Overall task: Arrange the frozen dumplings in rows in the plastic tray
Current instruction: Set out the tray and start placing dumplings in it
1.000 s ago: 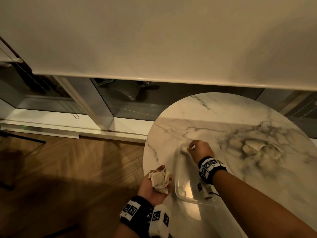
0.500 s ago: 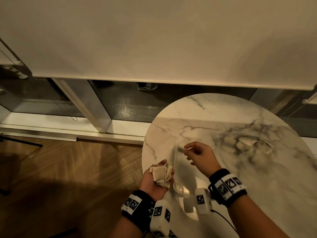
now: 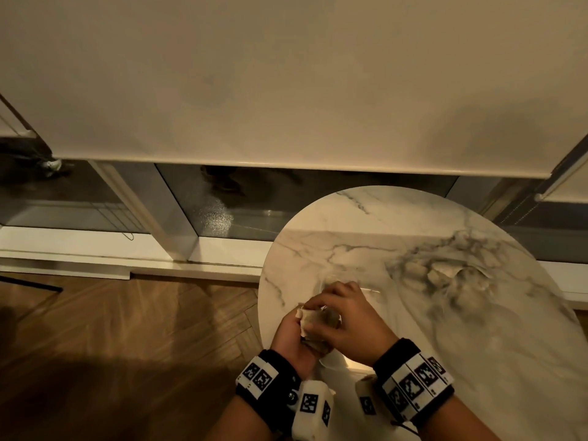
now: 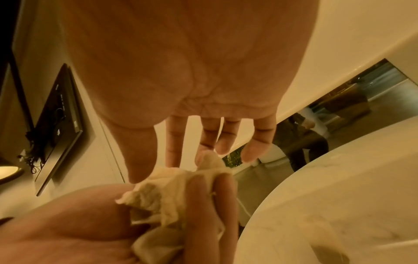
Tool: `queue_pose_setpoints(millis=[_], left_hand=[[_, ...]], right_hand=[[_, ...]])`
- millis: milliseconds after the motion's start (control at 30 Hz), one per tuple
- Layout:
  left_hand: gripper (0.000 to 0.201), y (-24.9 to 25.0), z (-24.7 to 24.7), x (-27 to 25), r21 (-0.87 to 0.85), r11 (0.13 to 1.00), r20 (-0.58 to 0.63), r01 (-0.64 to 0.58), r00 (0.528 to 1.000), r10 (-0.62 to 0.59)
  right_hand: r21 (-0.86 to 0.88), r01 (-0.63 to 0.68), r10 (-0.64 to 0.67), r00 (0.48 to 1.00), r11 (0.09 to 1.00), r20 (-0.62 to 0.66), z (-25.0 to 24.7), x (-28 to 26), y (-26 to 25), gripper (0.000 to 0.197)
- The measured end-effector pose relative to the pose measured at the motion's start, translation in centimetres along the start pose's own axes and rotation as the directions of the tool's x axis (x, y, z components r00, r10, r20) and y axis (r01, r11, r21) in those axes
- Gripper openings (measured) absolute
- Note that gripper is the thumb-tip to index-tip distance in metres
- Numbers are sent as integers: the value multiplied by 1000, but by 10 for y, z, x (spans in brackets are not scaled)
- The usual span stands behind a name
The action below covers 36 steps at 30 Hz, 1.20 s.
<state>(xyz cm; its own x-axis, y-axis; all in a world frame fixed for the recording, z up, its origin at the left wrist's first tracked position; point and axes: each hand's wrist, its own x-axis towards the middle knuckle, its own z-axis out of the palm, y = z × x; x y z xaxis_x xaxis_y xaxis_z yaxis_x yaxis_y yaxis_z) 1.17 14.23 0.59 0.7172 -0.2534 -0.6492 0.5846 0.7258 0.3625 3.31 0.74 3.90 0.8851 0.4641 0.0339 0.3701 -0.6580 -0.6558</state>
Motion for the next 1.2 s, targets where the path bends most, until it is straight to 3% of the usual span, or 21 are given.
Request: queue_pose_setpoints(millis=[100, 233, 367, 433, 500, 600, 767, 833, 1033, 1200], left_hand=[[36, -3, 4, 1, 12, 1000, 2, 3, 1000, -3], [33, -2, 5, 3, 5, 999, 6, 49, 999, -49], [20, 1, -1, 7, 2, 996, -8, 85, 996, -85], [20, 3, -4, 9, -36, 994, -23, 104, 994, -104], [23, 6, -4, 9, -78, 989, -27, 129, 991, -132], [26, 6, -9, 15, -106, 984, -36, 143, 988, -147], [17, 5, -8, 17, -127, 981, -60, 145, 986, -154], [16, 5, -8, 17, -138, 980, -76, 144, 985, -156], [18, 6, -13, 21, -152, 979, -97, 133, 984, -149], [17, 11, -11, 17, -191, 968, -91, 163, 979, -182]], right_hand=[[-40, 27, -27, 1000, 999, -2, 4, -2, -1, 35], [0, 31, -31, 995, 1000, -90, 5, -1, 2, 16], [129, -4, 21, 991, 992, -130, 0, -4, -1, 10], [285, -60, 103, 985, 957, -139, -6, -5, -6, 7], [524, -100, 197, 971, 846, -134, -11, -5, -9, 10], [782, -138, 352, 929, 607, -110, -20, -6, -8, 15], [917, -199, 488, 873, 346, 5, -30, -9, 6, 14], [932, -206, 502, 864, 297, 30, -32, -9, 10, 13], [914, -194, 550, 835, 357, -37, -39, -11, 30, 12], [833, -272, 614, 783, 482, -99, -48, -12, 55, 28]])
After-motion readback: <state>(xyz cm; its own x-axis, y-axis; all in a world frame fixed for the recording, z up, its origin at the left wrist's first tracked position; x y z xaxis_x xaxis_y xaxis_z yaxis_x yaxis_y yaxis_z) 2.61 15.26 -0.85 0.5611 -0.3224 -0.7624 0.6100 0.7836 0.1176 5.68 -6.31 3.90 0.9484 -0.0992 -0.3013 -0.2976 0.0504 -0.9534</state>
